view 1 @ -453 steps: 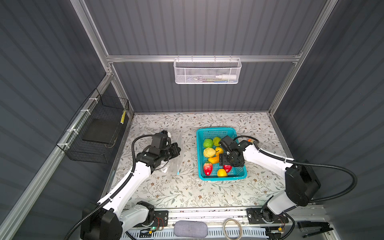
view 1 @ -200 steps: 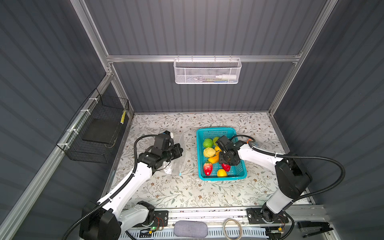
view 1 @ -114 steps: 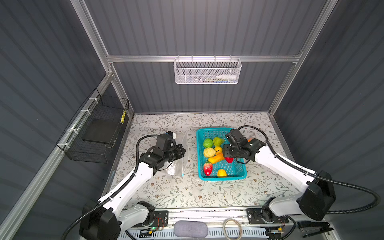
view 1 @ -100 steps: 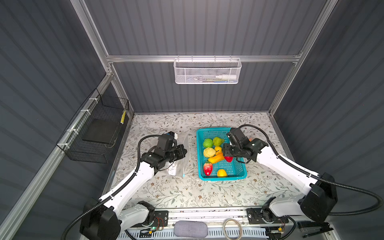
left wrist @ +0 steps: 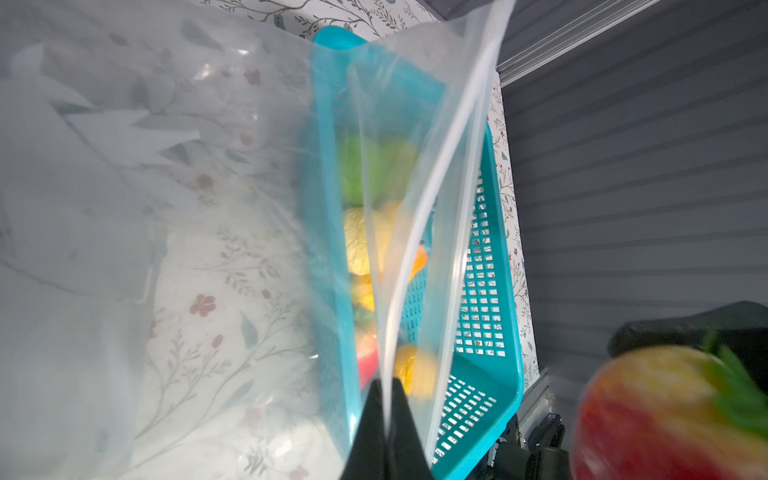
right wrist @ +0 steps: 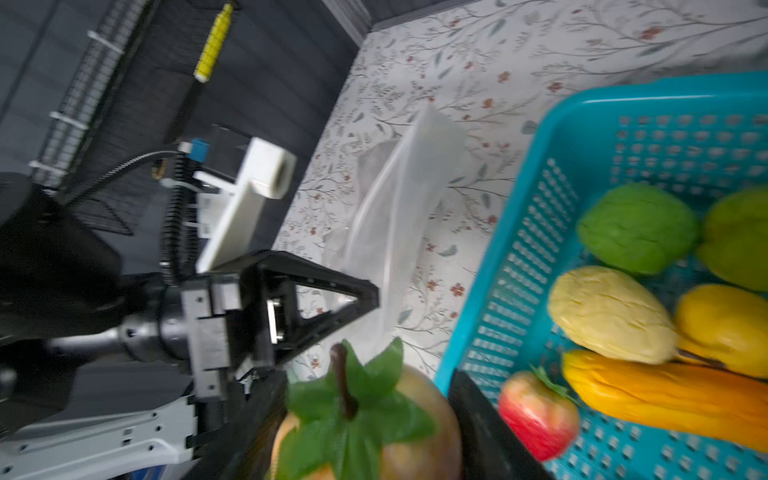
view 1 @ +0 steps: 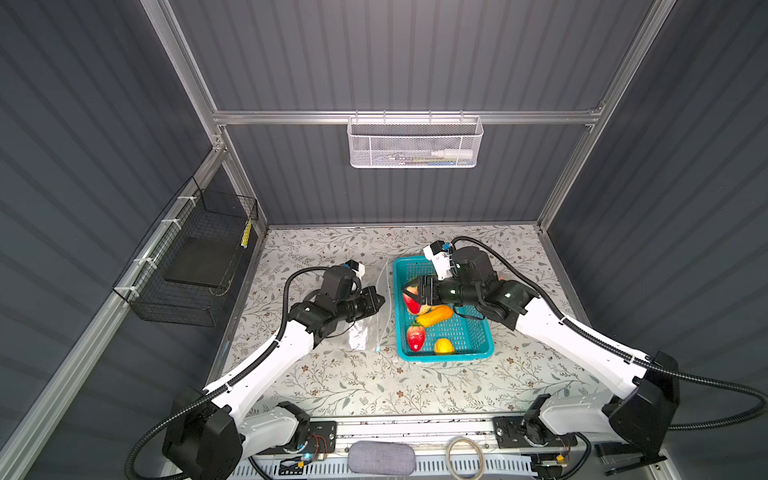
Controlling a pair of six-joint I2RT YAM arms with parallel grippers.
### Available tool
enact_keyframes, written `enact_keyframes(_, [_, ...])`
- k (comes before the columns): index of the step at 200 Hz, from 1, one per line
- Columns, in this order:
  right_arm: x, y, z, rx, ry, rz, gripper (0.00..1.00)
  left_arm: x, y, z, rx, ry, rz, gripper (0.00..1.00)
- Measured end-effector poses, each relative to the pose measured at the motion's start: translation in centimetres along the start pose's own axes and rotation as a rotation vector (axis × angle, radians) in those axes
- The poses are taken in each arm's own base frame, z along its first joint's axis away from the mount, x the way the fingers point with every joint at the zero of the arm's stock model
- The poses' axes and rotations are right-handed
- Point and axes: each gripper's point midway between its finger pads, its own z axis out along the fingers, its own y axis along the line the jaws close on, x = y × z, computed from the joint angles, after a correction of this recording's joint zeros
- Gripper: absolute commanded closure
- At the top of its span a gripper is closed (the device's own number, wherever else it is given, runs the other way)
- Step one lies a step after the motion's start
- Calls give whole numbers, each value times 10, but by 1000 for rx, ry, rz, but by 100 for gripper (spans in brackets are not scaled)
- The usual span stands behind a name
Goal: Place the food in the zip-top bag and seal the zipper
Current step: 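Carry the peach with the right gripper to the bag held by the left gripper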
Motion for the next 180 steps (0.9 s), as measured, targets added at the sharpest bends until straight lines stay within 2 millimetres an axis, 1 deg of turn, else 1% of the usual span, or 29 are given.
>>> enact_keyframes(21, [-3,14,10,-77,5,1,53,-1,-4,2,13,-5,0,100])
enact_keyframes(42, [0,20,22,-124,26,10,53,0,-6,4,21,-2,2,100])
enact_keyframes(94, [10,20,46,-176,76,42,53,1,-8,5,30,4,5,100])
enact_keyframes(140, [8,21,51,-195,76,47,54,-1,-5,4,16,-4,-10,100])
enact_keyframes(180, [3,14,54,-185,59,58,54,1,-4,4,11,1,-16,100])
